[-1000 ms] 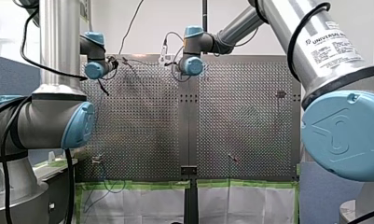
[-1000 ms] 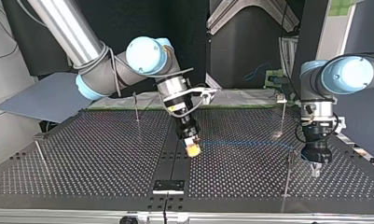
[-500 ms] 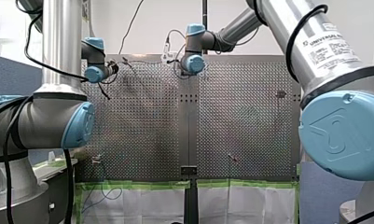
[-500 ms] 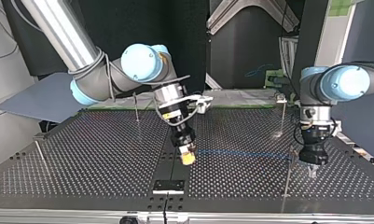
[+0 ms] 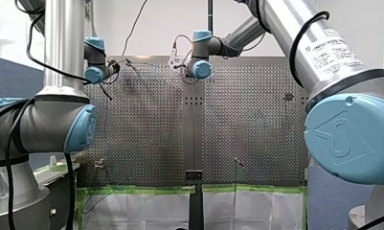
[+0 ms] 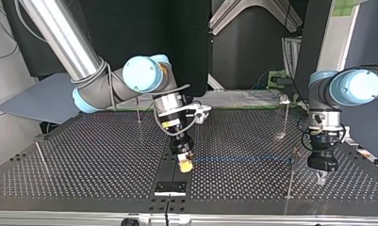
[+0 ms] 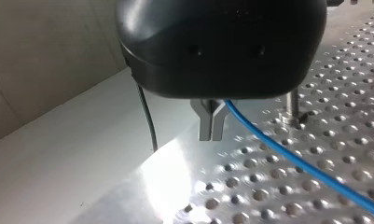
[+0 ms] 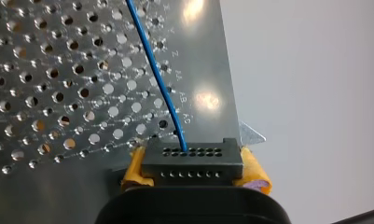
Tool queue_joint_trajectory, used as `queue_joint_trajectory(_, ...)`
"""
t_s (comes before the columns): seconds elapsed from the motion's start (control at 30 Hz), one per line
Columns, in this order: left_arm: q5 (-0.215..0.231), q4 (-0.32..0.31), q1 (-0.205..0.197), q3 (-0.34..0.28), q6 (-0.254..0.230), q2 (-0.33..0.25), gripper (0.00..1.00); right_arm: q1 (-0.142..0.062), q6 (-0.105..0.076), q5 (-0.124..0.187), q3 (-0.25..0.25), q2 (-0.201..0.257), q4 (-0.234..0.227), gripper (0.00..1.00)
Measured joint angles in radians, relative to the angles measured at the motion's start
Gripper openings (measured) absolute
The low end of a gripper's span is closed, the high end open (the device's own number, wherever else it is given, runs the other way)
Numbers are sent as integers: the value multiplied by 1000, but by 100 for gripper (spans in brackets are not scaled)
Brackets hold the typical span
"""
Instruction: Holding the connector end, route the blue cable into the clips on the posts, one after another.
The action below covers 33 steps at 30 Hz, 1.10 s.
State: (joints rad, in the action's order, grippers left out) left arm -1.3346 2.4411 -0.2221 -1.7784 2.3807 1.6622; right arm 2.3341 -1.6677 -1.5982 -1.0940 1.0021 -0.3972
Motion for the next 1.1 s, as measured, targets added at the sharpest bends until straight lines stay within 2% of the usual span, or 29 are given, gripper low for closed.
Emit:
queue_joint_trajectory(0.23,22,-31,-7,0,27,21,1,-7,-2,4,8,-2,-1,0)
queue_joint_trajectory(0.4,28,-40,-10,1,40,22,1,-16,-5,29,11,-4,-1,0)
queue_joint_trajectory(0.43,29,-40,-10,1,40,22,4,-17,-5,31,11,-4,0,0)
queue_joint_trajectory(0.47,30,-41,-10,0,40,22,16,-17,-6,34,11,-4,1,0)
queue_joint_trajectory(0.5,31,-41,-10,1,40,22,16,-18,-6,35,11,-4,2,0)
queue_joint_trajectory(0.57,33,-43,-10,1,39,22,36,-18,-6,37,11,-4,3,0)
queue_joint_trajectory(0.6,37,-44,-9,0,39,23,36,-18,-6,37,12,-4,4,0)
queue_joint_trajectory(0.67,48,-46,-9,0,39,23,46,-18,-6,38,12,-4,6,0)
queue_joint_trajectory(0.7,54,-48,-9,0,39,23,46,-17,-6,38,12,-4,7,0)
queue_joint_trajectory(0.73,59,-49,-9,0,39,23,60,-17,-6,39,12,-5,8,0)
queue_joint_trajectory(0.77,65,-51,-10,1,40,23,71,-16,-6,39,12,-5,10,0)
queue_joint_trajectory(0.8,71,-53,-10,1,40,23,71,-16,-6,39,12,-5,11,0)
queue_joint_trajectory(0.83,78,-56,-11,1,41,23,80,-16,-6,39,12,-5,14,0)
queue_joint_trajectory(0.87,85,-58,-11,1,42,23,84,-16,-6,39,12,-5,15,0)
queue_joint_trajectory(1.0,91,-64,-13,1,45,19,84,-15,-6,39,12,-5,20,0)
queue_joint_trajectory(1.03,91,-64,-13,1,45,18,89,-15,-6,39,12,-5,20,0)
queue_joint_trajectory(1.07,90,-64,-13,1,45,17,100,-15,-6,40,12,-5,21,0)
queue_joint_trajectory(1.1,87,-62,-14,1,44,15,100,-15,-6,39,12,-5,21,0)
